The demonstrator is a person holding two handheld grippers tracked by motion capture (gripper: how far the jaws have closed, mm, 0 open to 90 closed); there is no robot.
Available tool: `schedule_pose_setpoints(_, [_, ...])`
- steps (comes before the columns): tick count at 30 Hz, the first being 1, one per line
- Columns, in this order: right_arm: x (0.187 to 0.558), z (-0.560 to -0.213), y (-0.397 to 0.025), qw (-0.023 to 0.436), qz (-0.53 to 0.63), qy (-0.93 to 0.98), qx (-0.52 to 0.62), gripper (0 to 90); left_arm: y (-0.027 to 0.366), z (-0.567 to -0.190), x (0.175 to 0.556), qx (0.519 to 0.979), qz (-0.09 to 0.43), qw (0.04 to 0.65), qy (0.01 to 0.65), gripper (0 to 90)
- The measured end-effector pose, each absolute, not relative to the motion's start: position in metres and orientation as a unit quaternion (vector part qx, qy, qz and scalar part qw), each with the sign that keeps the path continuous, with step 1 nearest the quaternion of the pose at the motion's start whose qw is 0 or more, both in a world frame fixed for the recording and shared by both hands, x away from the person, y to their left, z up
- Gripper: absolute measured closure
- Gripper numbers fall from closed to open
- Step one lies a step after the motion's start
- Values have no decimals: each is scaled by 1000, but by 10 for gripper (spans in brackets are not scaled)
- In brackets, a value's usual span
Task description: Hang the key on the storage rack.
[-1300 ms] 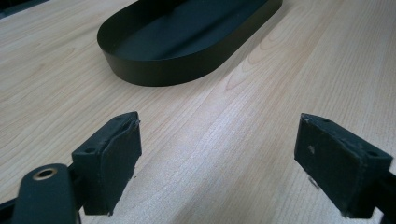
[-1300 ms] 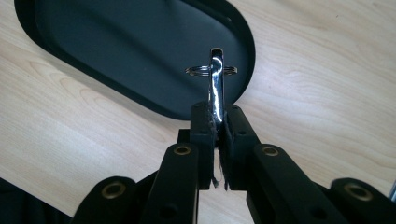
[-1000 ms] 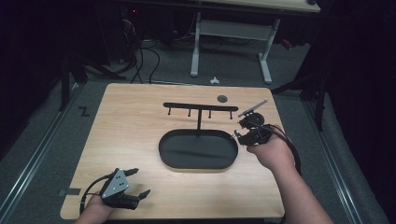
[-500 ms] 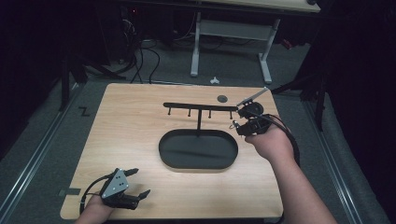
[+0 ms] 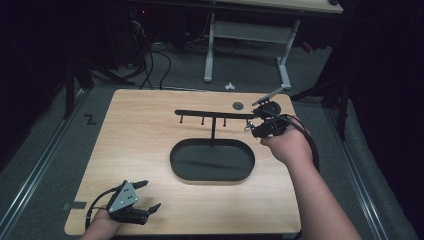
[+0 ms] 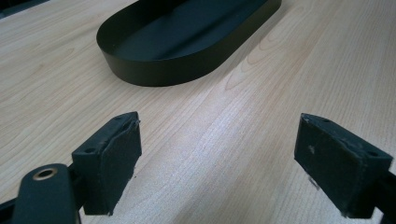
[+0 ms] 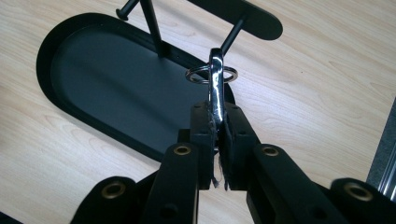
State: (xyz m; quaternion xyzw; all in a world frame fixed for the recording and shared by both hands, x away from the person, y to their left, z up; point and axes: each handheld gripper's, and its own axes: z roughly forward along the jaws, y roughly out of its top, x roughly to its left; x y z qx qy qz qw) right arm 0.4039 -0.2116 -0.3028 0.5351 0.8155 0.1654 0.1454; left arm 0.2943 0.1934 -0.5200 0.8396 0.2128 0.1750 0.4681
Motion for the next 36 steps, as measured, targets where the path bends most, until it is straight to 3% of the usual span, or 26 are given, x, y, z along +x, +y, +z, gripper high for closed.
schedule_pose_setpoints(36, [431,-312,-218,143,173,796,562,846,194,-520,295,840,173,469,213,153])
